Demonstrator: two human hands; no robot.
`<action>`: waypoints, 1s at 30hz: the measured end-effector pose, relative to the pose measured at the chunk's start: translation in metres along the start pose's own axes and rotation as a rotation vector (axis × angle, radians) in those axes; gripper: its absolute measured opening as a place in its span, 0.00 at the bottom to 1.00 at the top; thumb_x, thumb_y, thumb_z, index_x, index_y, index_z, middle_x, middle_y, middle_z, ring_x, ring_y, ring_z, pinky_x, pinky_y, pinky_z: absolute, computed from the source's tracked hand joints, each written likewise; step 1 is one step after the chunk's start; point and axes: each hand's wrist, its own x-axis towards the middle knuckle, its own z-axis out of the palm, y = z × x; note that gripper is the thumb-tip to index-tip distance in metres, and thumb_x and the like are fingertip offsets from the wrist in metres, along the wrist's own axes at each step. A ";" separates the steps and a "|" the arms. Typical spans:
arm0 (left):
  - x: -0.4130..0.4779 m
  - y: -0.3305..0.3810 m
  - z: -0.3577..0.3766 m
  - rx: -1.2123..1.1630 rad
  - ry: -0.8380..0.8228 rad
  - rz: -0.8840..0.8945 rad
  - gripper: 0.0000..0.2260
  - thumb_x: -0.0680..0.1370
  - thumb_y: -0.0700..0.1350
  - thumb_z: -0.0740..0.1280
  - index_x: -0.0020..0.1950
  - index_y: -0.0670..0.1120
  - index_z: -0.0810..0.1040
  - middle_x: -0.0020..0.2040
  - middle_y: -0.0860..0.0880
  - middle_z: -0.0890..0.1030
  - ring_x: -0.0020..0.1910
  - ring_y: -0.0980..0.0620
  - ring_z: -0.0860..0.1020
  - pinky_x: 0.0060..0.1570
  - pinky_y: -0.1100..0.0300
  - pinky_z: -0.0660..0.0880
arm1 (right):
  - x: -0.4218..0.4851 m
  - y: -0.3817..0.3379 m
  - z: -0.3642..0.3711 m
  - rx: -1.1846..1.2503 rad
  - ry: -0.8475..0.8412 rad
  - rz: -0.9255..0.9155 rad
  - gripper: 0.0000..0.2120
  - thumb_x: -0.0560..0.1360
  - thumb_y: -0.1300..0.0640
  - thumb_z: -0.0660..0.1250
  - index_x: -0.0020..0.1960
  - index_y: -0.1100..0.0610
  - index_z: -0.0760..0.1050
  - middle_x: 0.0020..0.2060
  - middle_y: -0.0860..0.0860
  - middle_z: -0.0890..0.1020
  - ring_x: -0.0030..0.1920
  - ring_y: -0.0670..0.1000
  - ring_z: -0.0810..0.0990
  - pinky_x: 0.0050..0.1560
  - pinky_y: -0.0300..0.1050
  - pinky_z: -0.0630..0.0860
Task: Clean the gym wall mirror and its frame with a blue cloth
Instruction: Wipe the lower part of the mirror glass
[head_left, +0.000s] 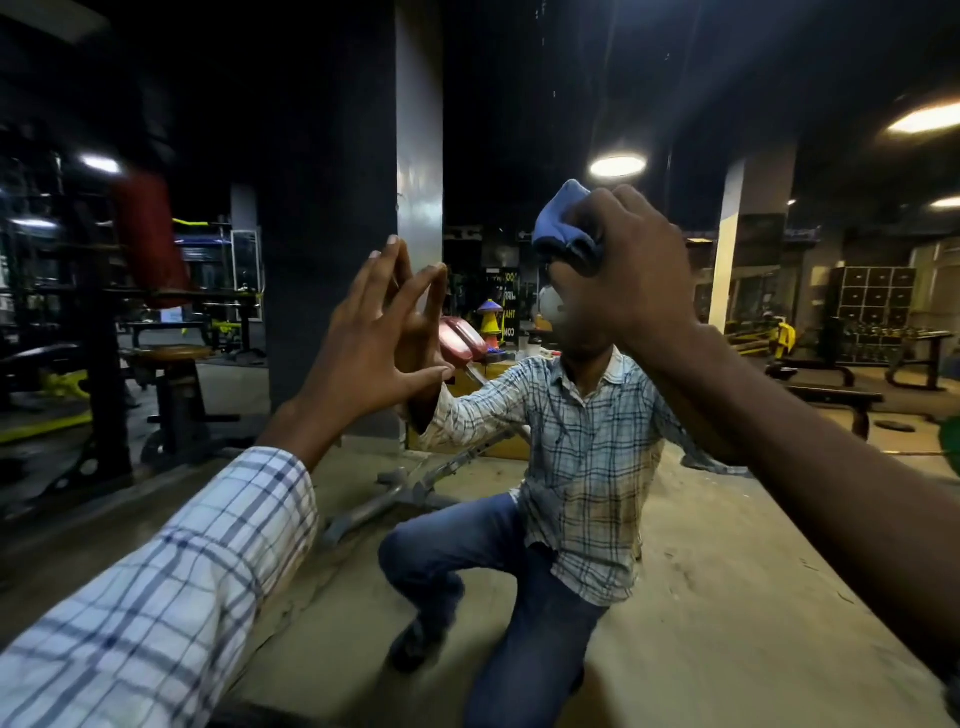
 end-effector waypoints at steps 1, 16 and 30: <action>0.000 0.001 -0.001 0.007 -0.003 -0.006 0.51 0.70 0.63 0.78 0.84 0.61 0.51 0.85 0.52 0.38 0.84 0.45 0.42 0.75 0.39 0.57 | 0.001 -0.001 -0.001 -0.002 -0.008 -0.005 0.18 0.73 0.43 0.67 0.56 0.54 0.75 0.49 0.51 0.78 0.45 0.49 0.76 0.46 0.49 0.79; -0.002 -0.002 0.002 -0.023 0.006 0.018 0.51 0.71 0.62 0.78 0.85 0.57 0.51 0.85 0.47 0.40 0.84 0.43 0.43 0.77 0.36 0.55 | 0.000 -0.015 -0.005 0.000 0.042 0.102 0.17 0.73 0.42 0.69 0.53 0.54 0.77 0.45 0.48 0.78 0.42 0.48 0.76 0.43 0.48 0.77; -0.002 -0.012 0.009 0.002 0.035 0.057 0.49 0.72 0.66 0.73 0.85 0.57 0.50 0.85 0.46 0.41 0.84 0.43 0.44 0.75 0.38 0.58 | 0.009 -0.028 -0.009 0.000 0.059 0.194 0.17 0.70 0.42 0.68 0.50 0.54 0.78 0.44 0.48 0.80 0.44 0.46 0.77 0.43 0.35 0.75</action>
